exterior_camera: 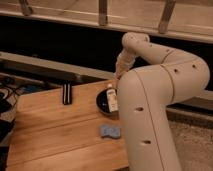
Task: Place the pepper in the ceramic cup
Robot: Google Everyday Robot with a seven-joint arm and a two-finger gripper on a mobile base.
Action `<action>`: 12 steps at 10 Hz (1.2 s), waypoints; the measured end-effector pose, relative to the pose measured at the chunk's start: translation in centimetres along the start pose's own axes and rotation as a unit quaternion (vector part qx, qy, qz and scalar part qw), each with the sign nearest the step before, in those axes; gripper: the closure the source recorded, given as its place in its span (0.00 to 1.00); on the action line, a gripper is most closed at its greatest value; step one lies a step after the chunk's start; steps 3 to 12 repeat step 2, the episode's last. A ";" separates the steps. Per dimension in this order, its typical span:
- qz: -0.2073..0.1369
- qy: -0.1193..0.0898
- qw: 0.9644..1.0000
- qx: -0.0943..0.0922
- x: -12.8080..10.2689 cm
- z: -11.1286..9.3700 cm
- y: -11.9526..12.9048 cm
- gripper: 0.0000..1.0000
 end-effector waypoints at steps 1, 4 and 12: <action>-0.009 0.002 1.000 -0.001 1.1 -0.6 0.2 0.98; -0.016 0.004 1.000 -0.001 2.0 -0.7 0.1 0.98; -0.016 0.004 1.000 -0.001 2.0 -0.7 0.1 0.98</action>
